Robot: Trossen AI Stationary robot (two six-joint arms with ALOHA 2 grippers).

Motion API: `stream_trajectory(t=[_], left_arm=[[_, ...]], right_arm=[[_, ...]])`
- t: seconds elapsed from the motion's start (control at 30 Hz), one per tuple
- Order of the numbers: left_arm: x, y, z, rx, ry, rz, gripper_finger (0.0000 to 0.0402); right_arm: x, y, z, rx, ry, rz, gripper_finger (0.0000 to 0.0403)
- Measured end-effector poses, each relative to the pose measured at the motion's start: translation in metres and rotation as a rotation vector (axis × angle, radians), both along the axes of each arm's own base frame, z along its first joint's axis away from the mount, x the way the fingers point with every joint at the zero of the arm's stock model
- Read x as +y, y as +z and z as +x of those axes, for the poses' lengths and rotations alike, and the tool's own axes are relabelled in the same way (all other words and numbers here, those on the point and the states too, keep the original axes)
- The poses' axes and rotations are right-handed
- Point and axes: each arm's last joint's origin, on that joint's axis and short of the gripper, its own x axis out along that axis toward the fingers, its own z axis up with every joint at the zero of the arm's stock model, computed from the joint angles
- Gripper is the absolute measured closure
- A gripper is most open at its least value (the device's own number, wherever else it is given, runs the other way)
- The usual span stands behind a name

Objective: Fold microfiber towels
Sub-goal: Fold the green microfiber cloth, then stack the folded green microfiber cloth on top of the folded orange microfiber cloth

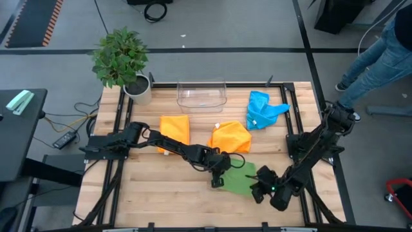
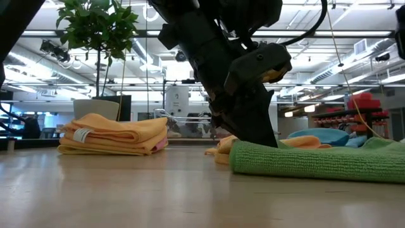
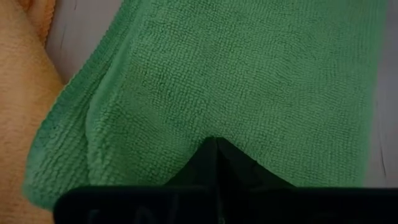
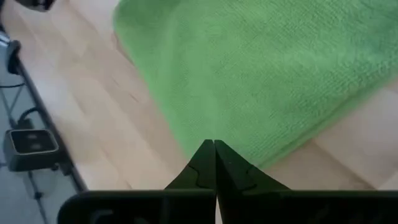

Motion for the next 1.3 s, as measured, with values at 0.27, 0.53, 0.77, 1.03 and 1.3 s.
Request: stream_trajectory(t=[0.27,0.53,0.77,1.03,1.3], left_arm=[[0.0,0.0,0.0,-0.001,0.0,-0.001,0.0368],[-0.001,0.028,0.0,-0.065,-0.055,-0.006,0.0323],[-0.021,0.095,0.003,-0.255,-0.282,-0.045,0.0241],[-0.075,0.086,0.009,-0.473,-0.529,0.093,0.0183],[-0.088,0.05,0.026,-0.544,-0.425,0.136,0.0168]], right_arm=[[0.002,-0.027,0.006,0.118,0.032,-0.02,0.0402],[0.001,-0.014,0.006,0.085,0.066,-0.012,0.0402],[-0.005,0.003,0.003,0.042,0.066,-0.017,0.0402],[-0.018,0.04,-0.025,0.008,0.061,-0.016,0.0402],[-0.039,0.071,-0.066,0.007,0.077,-0.027,0.0402]])
